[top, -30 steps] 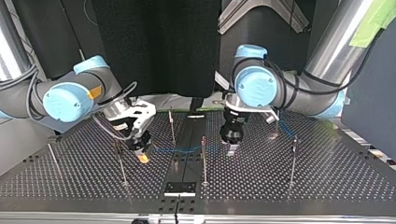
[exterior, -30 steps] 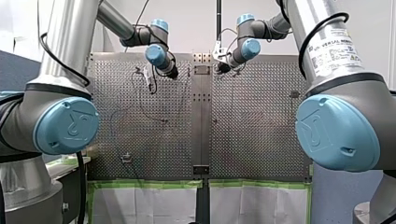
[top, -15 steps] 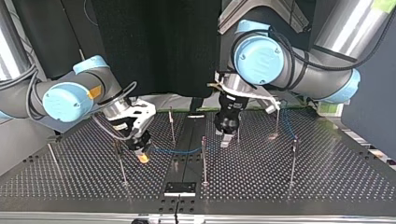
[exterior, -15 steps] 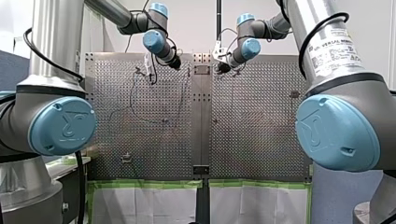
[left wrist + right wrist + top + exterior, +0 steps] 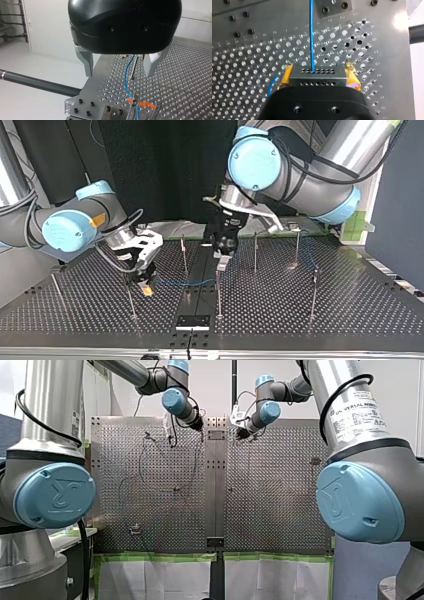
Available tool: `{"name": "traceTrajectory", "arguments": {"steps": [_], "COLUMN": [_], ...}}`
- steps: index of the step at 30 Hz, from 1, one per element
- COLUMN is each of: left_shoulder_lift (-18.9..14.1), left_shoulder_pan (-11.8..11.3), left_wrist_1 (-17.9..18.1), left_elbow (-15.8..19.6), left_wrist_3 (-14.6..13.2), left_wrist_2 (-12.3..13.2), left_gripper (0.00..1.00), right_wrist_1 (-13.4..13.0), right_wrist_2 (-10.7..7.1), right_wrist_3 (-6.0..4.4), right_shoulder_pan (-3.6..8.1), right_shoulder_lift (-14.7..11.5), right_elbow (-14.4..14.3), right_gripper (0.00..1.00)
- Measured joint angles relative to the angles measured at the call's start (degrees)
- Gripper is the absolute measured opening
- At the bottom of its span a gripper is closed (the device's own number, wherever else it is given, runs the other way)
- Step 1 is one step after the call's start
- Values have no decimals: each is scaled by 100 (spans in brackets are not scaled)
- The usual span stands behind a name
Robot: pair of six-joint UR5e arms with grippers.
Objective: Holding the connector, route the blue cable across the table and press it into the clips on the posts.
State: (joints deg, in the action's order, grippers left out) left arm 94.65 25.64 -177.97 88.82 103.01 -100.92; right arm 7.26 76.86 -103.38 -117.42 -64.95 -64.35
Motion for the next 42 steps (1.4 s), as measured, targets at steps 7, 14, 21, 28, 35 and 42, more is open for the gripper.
{"name": "traceTrajectory", "arguments": {"steps": [7,14,21,28,35,42], "left_shoulder_lift": [232,613,928,1160,1187,1415], "left_shoulder_pan": [353,681,703,662,628,605], "left_wrist_1": [-82,-213,-277,-234,-202,-237], "left_elbow": [-265,-651,-966,-1231,-1332,-1519], "left_wrist_3": [-8,-30,-33,-42,-44,-44], "left_wrist_2": [-319,-548,-745,-892,-899,-867], "left_gripper": [100,100,100,100,100,100], "right_wrist_1": [4,11,12,12,12,7], "right_wrist_2": [21,23,23,23,23,23], "right_wrist_3": [9,9,9,9,9,9], "right_shoulder_pan": [3,4,9,19,25,26], "right_shoulder_lift": [1,0,1,2,3,3], "right_elbow": [1,-1,-3,-2,-2,-3], "right_gripper": [0,0,0,0,0,0]}}
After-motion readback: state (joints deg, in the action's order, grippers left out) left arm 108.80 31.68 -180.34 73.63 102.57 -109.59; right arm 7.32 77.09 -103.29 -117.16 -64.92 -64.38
